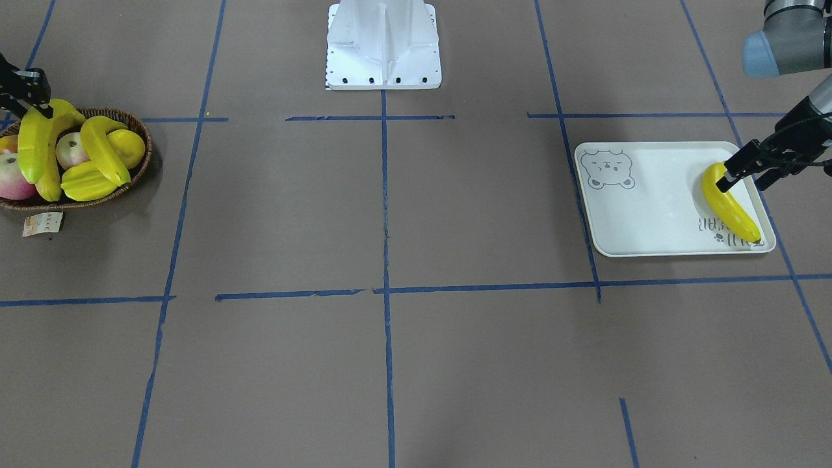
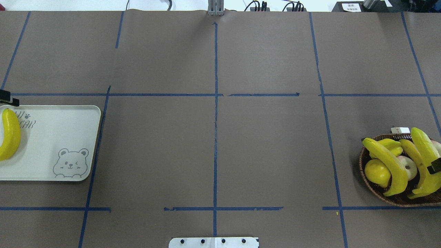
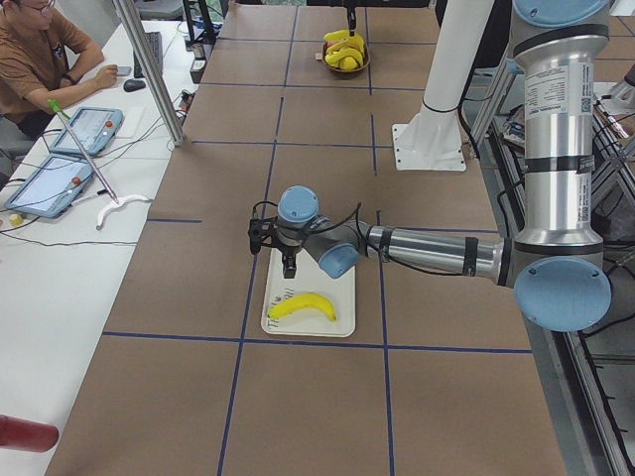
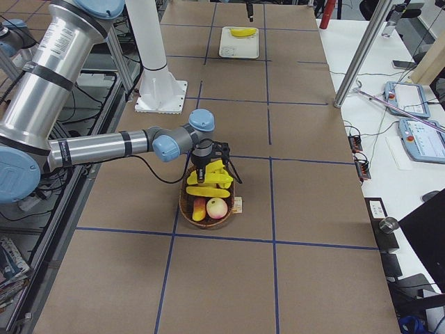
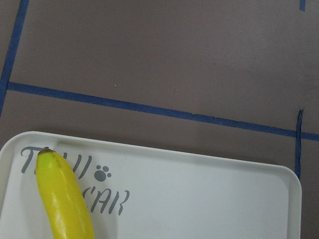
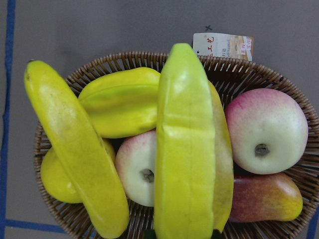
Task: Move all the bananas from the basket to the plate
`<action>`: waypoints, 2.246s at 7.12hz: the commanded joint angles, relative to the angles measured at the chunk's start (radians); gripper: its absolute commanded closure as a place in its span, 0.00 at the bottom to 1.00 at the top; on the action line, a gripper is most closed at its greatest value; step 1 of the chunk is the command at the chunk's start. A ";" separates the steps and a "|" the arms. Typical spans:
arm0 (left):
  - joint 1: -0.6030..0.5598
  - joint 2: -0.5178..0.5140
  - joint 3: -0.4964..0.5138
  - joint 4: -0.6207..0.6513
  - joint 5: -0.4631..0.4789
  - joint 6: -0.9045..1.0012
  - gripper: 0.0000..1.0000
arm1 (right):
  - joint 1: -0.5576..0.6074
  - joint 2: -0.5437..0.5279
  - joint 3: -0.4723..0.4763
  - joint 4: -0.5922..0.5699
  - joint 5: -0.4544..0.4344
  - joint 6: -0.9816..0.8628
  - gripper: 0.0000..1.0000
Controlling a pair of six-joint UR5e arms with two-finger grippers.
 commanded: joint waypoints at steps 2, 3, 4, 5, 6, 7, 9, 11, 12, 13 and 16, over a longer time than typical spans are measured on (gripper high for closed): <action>0.000 -0.004 -0.001 0.000 0.000 -0.005 0.01 | 0.142 0.036 0.029 -0.001 0.257 -0.048 1.00; 0.000 -0.004 -0.001 0.000 0.000 -0.007 0.01 | 0.115 0.089 0.023 -0.001 0.267 -0.047 1.00; 0.002 -0.007 -0.001 0.000 0.000 -0.010 0.01 | 0.103 0.194 -0.013 -0.002 0.269 -0.033 1.00; 0.003 -0.017 -0.001 -0.002 -0.003 -0.011 0.01 | 0.093 0.293 -0.043 -0.002 0.292 -0.015 1.00; 0.040 -0.089 0.005 0.003 -0.008 -0.017 0.01 | 0.066 0.408 -0.090 0.004 0.295 0.004 1.00; 0.092 -0.161 0.016 -0.006 -0.009 -0.107 0.01 | 0.008 0.517 -0.118 0.008 0.293 0.119 1.00; 0.181 -0.346 0.023 -0.005 -0.009 -0.325 0.01 | -0.101 0.756 -0.170 0.013 0.263 0.399 1.00; 0.225 -0.471 0.016 -0.005 -0.012 -0.436 0.01 | -0.230 0.884 -0.190 0.011 0.112 0.546 1.00; 0.254 -0.519 0.005 -0.008 -0.012 -0.514 0.01 | -0.290 0.931 -0.190 0.011 0.030 0.609 1.00; 0.312 -0.584 0.000 -0.009 -0.009 -0.616 0.01 | -0.336 0.956 -0.189 0.013 -0.030 0.637 0.99; 0.400 -0.668 0.002 -0.012 -0.003 -0.679 0.01 | -0.462 1.028 -0.189 0.015 -0.180 0.697 0.99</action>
